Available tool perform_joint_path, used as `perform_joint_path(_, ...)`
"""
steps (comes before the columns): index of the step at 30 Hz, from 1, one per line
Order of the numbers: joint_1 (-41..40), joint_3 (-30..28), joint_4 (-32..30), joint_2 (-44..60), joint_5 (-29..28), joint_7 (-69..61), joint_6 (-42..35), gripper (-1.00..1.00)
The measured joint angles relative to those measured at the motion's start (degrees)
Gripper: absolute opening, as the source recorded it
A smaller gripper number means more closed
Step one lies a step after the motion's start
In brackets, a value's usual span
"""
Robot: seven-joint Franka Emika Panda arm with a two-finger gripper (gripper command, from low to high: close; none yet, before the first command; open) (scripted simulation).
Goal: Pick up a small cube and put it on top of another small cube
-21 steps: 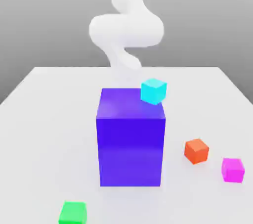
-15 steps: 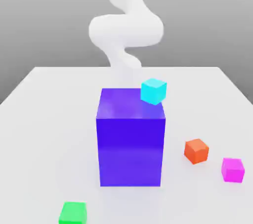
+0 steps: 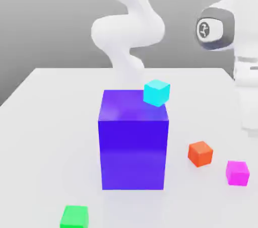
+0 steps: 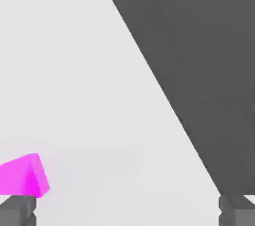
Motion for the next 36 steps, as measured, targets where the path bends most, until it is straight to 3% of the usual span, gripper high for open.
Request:
perform_joint_path(4, 2.7, 0.9, -1.6, 8.5, -3.9, -2.6, 3.9, 0.00)
perform_joint_path(9, 6.6, -3.2, 0.1, 18.9, -8.6, 0.1, 11.7, 0.00)
perform_joint_path(10, 6.9, -3.7, 0.3, 20.0, -9.1, 0.4, 12.5, -1.00)
perform_joint_path(17, 6.8, -3.6, 0.3, 19.7, -9.1, 0.5, 12.2, -1.00)
perform_joint_path(23, 3.0, -0.6, -1.5, 9.6, -3.5, -3.0, 3.9, -1.00)
perform_joint_path(36, -17.3, -20.8, 4.9, 7.7, 6.3, 6.6, -4.5, -1.00)
